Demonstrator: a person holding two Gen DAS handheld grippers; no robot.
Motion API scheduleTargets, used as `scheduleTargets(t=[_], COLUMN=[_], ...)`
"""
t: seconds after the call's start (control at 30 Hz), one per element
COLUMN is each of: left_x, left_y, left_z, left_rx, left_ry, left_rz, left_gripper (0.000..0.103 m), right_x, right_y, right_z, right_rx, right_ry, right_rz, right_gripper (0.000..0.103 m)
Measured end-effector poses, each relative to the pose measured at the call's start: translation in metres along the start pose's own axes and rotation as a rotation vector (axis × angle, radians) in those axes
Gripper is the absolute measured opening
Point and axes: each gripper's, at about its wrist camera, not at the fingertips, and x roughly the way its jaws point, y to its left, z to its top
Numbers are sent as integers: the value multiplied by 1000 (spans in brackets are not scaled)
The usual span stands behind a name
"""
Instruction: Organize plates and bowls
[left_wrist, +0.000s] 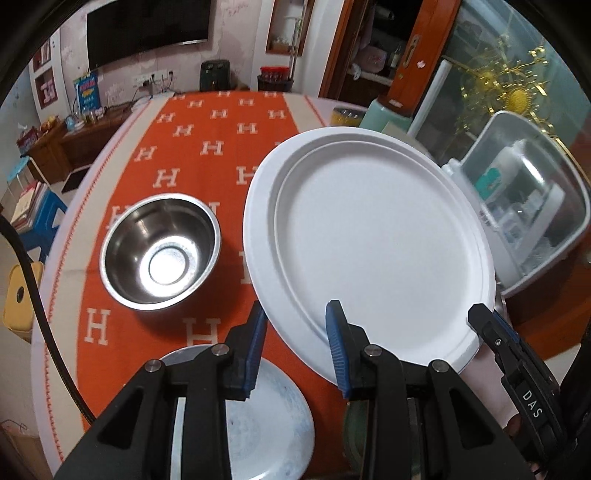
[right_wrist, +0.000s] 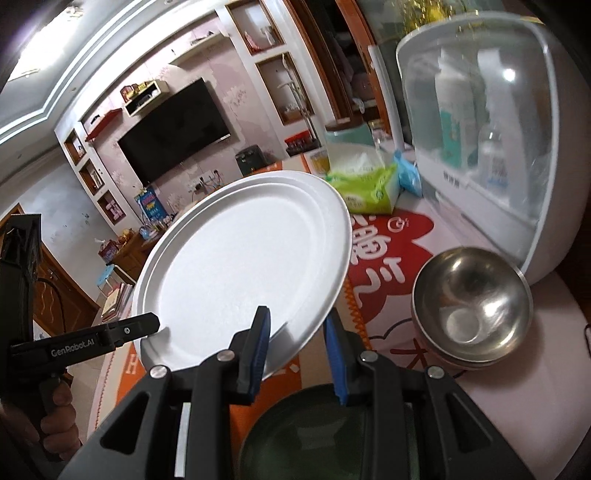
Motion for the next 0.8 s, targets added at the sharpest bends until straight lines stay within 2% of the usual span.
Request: scheduleTargets(t=[0.43,0.8], left_x=[-106,-177], left_y=[-13,-12], left_z=[-31,-86], left_rx=[27,48], left_ry=[-128,-172], left_rz=[-33,-87], left_gripper=[31,31], right_x=[-92,-168], right_y=[27,51], right_z=[0,-32], right_rx=[-30,-42], right_ry=[-117,-178], right_rz=[17,-2], right_gripper=[29,30])
